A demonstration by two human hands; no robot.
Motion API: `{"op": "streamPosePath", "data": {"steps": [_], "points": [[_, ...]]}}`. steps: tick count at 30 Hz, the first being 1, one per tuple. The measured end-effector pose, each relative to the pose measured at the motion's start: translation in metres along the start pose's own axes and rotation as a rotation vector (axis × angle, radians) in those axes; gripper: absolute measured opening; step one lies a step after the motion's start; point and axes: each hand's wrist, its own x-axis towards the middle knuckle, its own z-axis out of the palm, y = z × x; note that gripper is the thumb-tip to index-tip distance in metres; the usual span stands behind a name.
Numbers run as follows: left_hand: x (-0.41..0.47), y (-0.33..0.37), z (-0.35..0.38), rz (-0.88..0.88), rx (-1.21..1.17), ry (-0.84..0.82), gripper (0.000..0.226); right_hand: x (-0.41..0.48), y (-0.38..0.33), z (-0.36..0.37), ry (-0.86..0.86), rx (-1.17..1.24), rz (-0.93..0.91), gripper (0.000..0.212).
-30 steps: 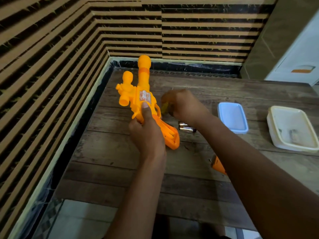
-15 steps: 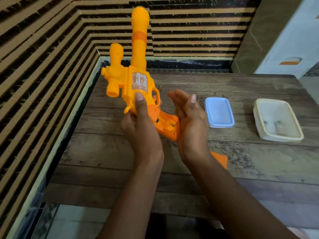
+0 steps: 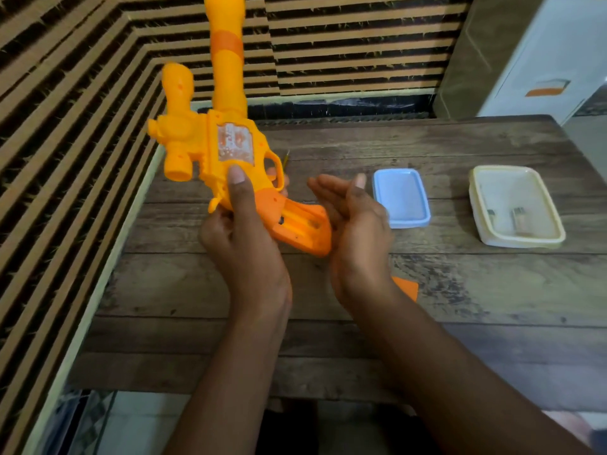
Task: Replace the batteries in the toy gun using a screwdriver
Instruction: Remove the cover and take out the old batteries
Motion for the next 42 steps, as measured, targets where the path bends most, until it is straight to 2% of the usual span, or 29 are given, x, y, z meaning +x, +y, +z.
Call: {"op": "streamPosePath", "data": {"steps": [3,5,10,13,19,22,24,27,31,36,42], "points": [[-0.004,0.000,0.004,0.032,0.066,-0.025,0.033,-0.010,0.009,0.010,-0.133,-0.009,0.059,0.051],[-0.005,0.000,0.001,0.095,0.111,-0.033,0.029,-0.012,0.010,0.010,-0.138,-0.024,0.064,0.052],[-0.004,-0.002,-0.003,0.174,0.203,0.011,0.038,-0.005,0.012,0.003,-0.034,-0.062,0.091,0.047],[-0.002,-0.005,-0.005,0.274,0.315,0.000,0.044,-0.009,0.014,0.000,-0.062,-0.053,0.174,0.039],[-0.014,-0.003,-0.005,0.468,0.486,-0.152,0.019,-0.023,0.011,0.001,-0.235,0.079,0.394,0.029],[-0.017,-0.005,-0.003,0.524,0.617,-0.147,0.046,-0.022,0.013,0.000,-0.282,0.174,0.466,0.027],[-0.018,-0.007,-0.002,0.580,0.690,-0.154,0.052,-0.022,0.011,0.001,-0.297,0.237,0.491,0.025],[-0.018,-0.010,-0.001,0.624,0.763,-0.183,0.052,-0.022,0.005,0.002,-0.317,0.305,0.497,0.027],[-0.018,-0.009,-0.001,0.693,0.818,-0.194,0.052,-0.021,0.003,0.001,-0.309,0.282,0.525,0.033],[-0.016,-0.010,-0.002,0.759,0.829,-0.194,0.051,-0.018,0.002,-0.002,-0.302,0.280,0.585,0.054],[-0.009,-0.011,-0.004,0.666,0.725,-0.160,0.052,-0.020,0.004,-0.004,-0.349,0.334,0.646,0.051]]}}
